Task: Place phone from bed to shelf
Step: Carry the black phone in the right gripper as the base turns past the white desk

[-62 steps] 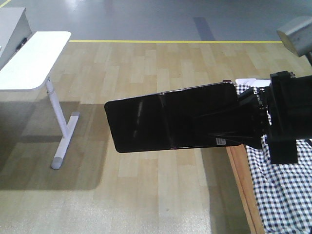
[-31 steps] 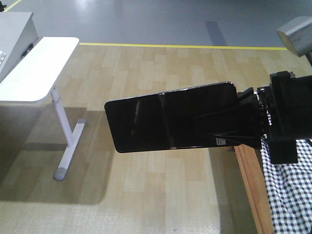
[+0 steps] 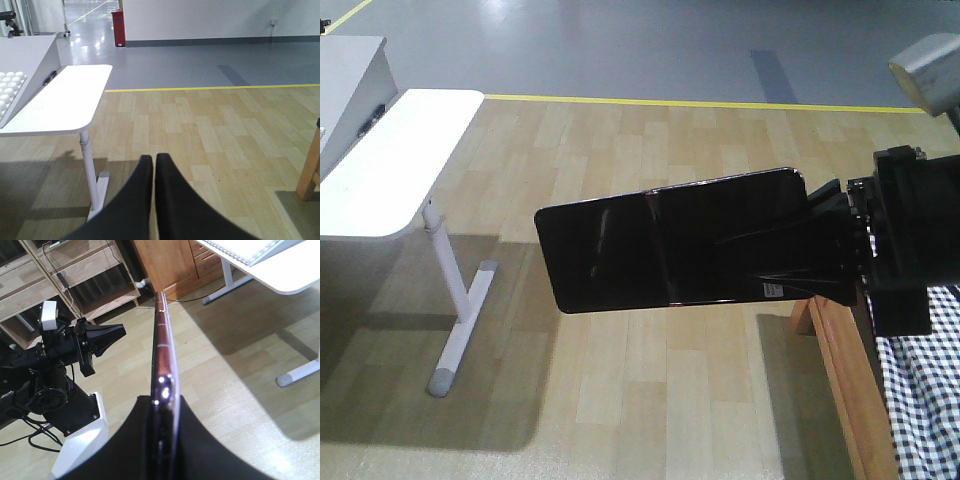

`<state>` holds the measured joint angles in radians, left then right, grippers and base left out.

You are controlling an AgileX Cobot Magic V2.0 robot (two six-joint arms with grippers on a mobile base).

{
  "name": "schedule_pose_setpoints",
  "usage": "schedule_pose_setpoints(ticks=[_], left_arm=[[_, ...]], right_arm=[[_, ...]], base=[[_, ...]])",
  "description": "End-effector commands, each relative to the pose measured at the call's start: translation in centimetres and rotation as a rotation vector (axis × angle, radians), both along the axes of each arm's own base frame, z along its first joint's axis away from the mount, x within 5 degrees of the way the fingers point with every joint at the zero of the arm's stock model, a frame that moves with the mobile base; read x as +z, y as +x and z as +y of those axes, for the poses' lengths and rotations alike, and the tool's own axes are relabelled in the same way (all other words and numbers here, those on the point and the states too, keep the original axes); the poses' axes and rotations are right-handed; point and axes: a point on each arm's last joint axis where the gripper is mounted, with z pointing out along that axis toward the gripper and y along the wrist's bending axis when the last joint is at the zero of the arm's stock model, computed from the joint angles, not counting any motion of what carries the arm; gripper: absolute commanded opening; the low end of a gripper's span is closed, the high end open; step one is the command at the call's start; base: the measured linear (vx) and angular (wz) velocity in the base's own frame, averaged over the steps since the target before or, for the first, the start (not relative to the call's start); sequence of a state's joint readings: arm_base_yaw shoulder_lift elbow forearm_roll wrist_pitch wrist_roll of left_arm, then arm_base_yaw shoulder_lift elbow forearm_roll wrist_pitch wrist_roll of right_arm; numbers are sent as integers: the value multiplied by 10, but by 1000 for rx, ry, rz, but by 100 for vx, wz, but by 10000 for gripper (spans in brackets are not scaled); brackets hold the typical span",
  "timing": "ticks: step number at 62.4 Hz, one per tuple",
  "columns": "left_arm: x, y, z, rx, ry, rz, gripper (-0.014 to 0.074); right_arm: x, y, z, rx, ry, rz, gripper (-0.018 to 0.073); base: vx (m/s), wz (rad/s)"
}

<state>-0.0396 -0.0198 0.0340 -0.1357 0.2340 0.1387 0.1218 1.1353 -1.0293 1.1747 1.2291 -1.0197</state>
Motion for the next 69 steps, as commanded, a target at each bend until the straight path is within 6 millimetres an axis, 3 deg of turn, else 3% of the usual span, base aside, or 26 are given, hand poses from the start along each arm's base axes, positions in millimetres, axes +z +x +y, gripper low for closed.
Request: schedule_pose_setpoints(ticks=[1, 69], left_arm=[[6, 1, 1, 11, -17, -76, 1], [6, 1, 1, 11, -17, -76, 1]], right_arm=[[19, -11, 3, 59, 96, -26, -4], [19, -11, 3, 59, 96, -26, -4]], base=[[18, 1], [12, 15]])
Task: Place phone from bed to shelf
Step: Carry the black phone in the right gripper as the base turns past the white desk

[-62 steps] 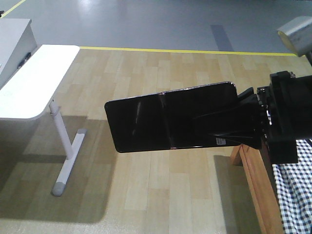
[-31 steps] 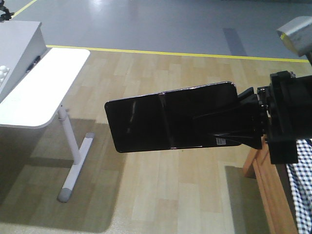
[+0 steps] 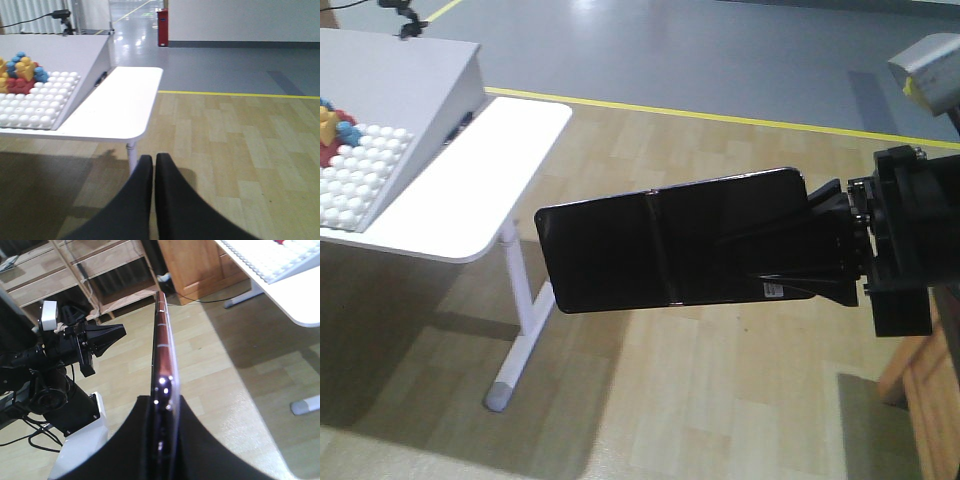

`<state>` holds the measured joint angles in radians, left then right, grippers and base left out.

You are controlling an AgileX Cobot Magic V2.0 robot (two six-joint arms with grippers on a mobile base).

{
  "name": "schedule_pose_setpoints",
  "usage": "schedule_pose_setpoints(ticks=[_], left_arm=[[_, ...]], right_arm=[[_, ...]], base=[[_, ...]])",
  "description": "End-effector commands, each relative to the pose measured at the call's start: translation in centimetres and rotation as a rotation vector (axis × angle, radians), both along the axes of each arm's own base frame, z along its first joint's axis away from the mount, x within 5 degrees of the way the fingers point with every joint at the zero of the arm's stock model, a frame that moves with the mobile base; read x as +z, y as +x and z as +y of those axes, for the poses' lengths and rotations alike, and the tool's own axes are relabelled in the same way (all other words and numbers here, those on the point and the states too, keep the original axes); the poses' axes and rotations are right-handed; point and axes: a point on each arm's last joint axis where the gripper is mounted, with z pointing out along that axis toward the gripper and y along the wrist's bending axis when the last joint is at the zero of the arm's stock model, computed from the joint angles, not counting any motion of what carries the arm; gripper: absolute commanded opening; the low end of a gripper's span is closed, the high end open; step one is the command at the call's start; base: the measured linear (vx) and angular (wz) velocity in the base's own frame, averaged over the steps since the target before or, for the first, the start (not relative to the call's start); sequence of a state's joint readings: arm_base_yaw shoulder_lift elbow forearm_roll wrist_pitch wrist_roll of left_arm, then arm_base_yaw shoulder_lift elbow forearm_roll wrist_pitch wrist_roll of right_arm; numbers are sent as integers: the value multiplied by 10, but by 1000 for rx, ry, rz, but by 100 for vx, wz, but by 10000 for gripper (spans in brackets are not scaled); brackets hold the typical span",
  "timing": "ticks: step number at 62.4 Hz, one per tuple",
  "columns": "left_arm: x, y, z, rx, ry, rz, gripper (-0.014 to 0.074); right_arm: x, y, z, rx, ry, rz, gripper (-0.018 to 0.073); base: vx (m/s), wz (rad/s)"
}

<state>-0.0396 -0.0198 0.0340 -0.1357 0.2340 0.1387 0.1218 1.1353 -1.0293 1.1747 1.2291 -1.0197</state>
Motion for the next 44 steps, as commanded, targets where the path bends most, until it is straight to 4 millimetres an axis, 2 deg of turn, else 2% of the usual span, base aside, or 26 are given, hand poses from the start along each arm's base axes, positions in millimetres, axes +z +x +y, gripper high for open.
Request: schedule_pose_setpoints(ticks=[1, 44], left_arm=[[6, 1, 1, 11, -17, -76, 1], [6, 1, 1, 11, -17, -76, 1]], right_arm=[[19, -11, 3, 59, 96, -26, -4], [19, -11, 3, 59, 96, -26, -4]], base=[[9, 33], [12, 47]])
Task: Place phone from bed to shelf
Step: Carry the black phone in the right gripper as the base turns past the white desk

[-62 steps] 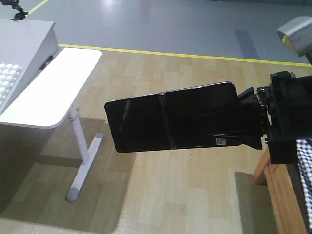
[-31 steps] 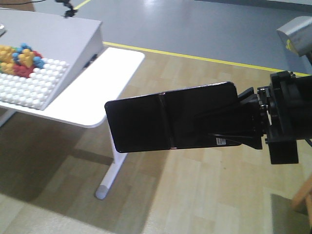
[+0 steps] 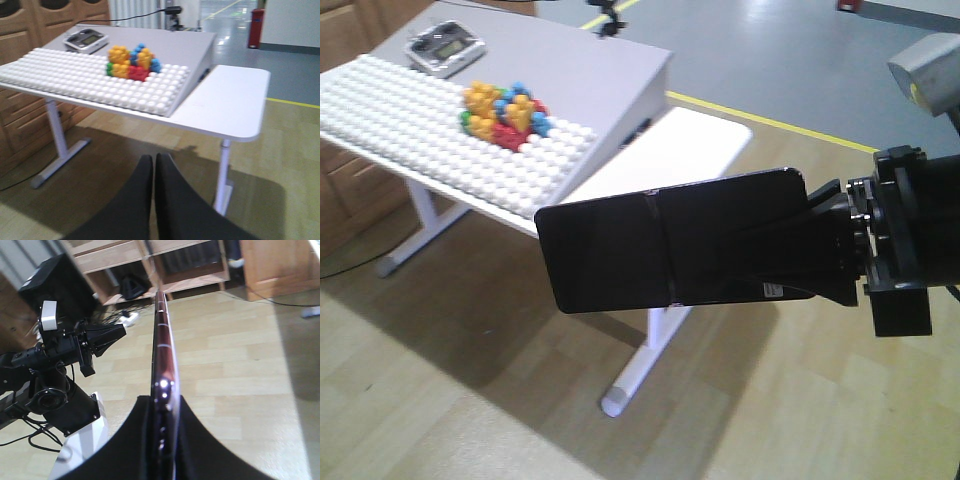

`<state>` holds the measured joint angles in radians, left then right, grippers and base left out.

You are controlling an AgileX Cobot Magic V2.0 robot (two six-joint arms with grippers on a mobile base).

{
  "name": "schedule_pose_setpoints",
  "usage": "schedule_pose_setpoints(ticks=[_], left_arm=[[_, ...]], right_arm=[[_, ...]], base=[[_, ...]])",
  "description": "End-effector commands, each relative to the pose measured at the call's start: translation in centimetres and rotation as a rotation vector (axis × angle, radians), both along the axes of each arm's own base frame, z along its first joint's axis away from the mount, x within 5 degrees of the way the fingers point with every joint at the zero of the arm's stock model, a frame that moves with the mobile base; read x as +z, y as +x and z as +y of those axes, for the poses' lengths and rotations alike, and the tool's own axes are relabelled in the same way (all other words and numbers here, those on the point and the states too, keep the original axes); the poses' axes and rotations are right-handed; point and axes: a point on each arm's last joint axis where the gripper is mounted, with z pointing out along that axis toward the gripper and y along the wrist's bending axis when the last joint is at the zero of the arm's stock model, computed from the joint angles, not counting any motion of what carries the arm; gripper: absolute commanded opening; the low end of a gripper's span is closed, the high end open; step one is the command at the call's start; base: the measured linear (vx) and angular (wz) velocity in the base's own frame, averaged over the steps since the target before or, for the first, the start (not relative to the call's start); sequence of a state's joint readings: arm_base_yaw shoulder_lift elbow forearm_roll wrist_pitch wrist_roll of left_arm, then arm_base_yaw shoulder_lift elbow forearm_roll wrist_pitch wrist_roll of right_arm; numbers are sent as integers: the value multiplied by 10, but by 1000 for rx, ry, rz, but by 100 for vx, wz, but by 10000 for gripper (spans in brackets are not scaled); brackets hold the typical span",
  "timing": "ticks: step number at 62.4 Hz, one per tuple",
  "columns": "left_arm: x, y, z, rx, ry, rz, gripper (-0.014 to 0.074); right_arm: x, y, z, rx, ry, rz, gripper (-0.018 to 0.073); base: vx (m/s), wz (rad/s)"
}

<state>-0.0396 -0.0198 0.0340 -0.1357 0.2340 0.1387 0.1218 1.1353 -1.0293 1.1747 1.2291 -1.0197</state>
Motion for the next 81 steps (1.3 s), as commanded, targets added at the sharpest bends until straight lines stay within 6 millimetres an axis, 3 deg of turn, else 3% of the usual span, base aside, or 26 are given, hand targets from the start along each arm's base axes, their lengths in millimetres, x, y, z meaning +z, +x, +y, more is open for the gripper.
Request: schedule_pose_setpoints(ticks=[1, 81], left_arm=[[6, 1, 1, 11, -17, -76, 1], [6, 1, 1, 11, -17, -76, 1]], right_arm=[[19, -11, 3, 59, 96, -26, -4], [19, -11, 3, 59, 96, -26, -4]], base=[[14, 56], [16, 45]])
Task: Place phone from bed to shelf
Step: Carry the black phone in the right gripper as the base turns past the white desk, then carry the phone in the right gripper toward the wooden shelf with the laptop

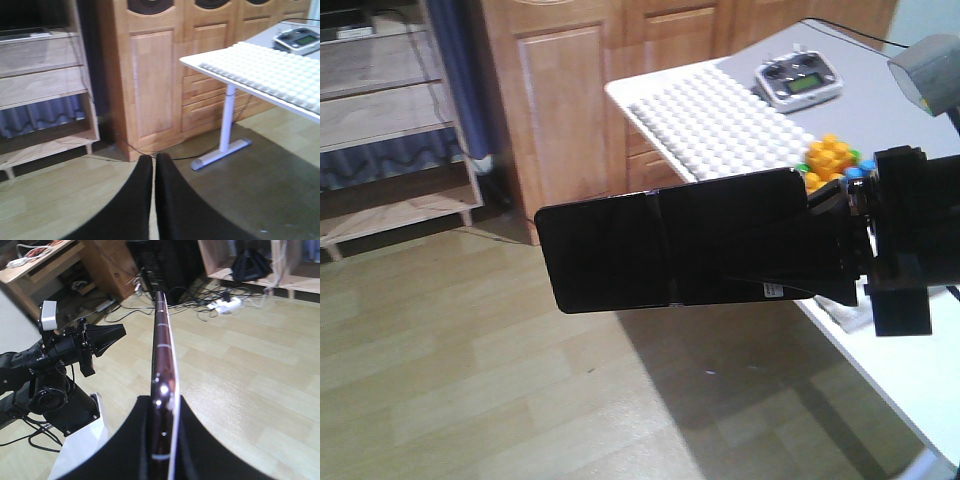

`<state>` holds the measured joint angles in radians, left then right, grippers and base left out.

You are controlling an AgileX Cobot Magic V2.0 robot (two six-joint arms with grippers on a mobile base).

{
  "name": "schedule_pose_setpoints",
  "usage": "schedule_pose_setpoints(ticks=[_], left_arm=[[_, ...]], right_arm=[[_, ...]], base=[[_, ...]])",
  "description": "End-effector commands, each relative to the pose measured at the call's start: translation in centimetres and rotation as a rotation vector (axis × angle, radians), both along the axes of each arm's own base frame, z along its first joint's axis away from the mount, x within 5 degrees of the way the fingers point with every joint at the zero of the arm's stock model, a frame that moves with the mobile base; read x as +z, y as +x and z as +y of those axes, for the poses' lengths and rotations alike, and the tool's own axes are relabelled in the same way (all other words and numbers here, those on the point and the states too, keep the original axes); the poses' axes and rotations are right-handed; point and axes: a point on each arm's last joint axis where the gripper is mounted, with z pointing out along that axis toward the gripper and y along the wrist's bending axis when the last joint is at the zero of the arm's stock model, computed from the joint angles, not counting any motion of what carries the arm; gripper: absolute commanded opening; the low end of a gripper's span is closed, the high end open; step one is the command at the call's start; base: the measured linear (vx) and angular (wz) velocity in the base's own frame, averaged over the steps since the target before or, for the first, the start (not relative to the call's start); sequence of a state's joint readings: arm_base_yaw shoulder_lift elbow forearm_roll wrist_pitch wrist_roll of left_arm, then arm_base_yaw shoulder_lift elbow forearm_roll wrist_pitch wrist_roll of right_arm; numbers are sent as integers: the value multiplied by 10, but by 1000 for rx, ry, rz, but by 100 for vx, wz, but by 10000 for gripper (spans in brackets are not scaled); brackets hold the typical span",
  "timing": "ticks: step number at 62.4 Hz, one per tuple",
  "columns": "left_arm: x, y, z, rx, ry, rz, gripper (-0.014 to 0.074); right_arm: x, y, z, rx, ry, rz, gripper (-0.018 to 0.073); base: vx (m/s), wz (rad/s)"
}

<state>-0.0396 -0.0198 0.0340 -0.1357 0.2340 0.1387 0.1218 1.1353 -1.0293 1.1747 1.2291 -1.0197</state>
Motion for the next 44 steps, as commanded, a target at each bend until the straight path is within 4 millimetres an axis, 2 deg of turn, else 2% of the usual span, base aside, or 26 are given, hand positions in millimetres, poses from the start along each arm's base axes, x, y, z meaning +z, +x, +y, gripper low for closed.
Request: schedule_pose_setpoints(ticks=[1, 44], left_arm=[[6, 1, 1, 11, -17, -76, 1], [6, 1, 1, 11, -17, -76, 1]], right_arm=[[19, -11, 3, 59, 96, -26, -4], [19, -11, 3, 59, 96, -26, -4]], base=[[17, 45], [19, 55]])
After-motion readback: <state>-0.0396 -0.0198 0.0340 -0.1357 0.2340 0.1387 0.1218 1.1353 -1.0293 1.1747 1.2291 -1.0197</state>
